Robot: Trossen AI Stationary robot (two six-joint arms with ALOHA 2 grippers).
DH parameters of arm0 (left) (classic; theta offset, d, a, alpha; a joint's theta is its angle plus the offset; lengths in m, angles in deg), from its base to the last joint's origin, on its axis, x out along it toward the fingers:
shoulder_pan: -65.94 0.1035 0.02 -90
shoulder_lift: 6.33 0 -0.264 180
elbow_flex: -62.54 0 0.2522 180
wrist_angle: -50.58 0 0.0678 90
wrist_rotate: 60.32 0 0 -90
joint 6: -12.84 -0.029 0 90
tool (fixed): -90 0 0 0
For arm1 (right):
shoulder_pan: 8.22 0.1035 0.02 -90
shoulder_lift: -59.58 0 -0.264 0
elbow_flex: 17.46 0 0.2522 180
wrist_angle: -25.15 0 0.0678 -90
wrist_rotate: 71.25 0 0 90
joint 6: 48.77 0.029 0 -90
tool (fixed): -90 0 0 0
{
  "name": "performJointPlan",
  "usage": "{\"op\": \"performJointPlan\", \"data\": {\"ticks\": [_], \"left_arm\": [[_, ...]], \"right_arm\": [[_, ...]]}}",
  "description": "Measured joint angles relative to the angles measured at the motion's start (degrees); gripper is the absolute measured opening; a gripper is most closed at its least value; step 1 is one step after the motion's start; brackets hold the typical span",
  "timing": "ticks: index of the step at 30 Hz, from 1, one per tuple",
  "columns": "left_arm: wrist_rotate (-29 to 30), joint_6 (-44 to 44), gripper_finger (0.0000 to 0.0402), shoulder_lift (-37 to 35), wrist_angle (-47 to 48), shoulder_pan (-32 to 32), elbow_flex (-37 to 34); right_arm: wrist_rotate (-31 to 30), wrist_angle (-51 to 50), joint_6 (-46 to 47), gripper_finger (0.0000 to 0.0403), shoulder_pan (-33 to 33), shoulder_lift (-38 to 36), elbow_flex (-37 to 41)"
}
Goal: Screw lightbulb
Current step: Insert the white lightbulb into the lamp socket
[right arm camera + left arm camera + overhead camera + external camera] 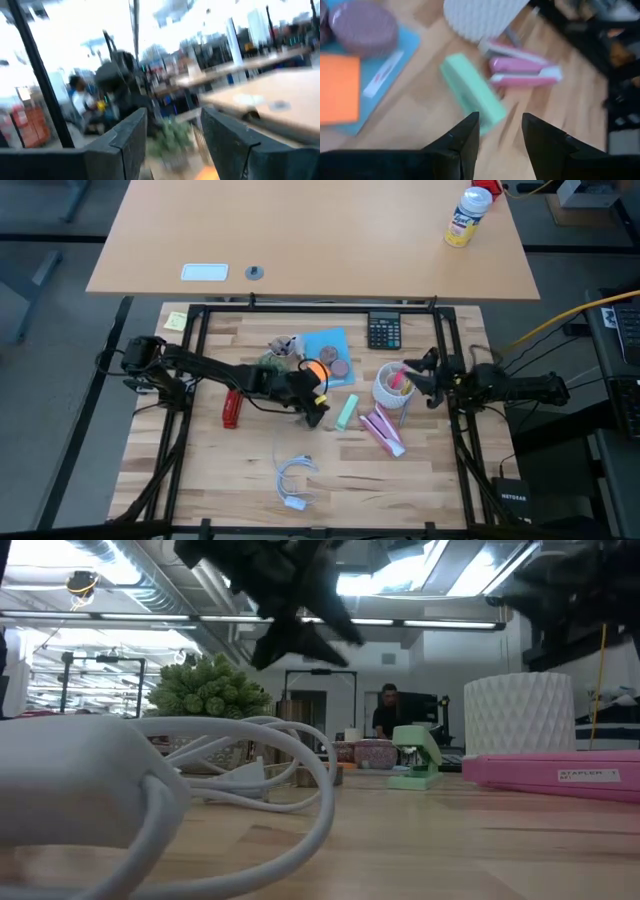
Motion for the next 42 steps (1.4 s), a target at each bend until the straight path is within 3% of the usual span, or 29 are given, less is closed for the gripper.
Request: {"op": "performJointPlan", "data": {"ticks": [5,9,16,19,25,28,35,42], "left_arm": [[0.00,-3.87,0.0129,-4.89,-0.17,1.88,-0.02],[0.00,-9.83,0.0122,-10.24,1.30,3.47,0.00],[0.02,-17.49,0.0117,-18.34,6.28,5.84,0.00],[0.04,-18.02,0.0117,-20.30,9.32,6.70,0.00],[0.06,-18.02,0.0117,-21.93,17.04,8.48,0.00],[0.07,-18.44,0.0117,-22.06,21.40,9.54,0.00],[0.13,-19.93,0.0117,-22.08,29.31,11.55,0.00],[0.35,-18.56,0.0117,-22.06,36.74,10.58,0.00]], "right_arm": [[-0.55,11.07,-3.13,0.0193,-0.01,0.00,0.00],[-3.13,12.91,-3.31,0.0193,-0.02,1.11,-2.21],[-3.77,12.87,-5.60,0.0193,-0.02,12.86,-12.30],[-9.27,12.73,-6.00,0.0193,-0.02,21.63,-18.21],[-27.79,6.37,-6.14,0.0193,-0.10,40.69,-31.48],[-31.31,1.89,-6.06,0.0193,-1.88,50.35,-38.18],[-22.14,-2.36,-3.49,0.0193,-10.78,70.68,-51.26],[-1.49,-10.80,7.98,0.0193,-23.58,85.53,-59.46]]}}
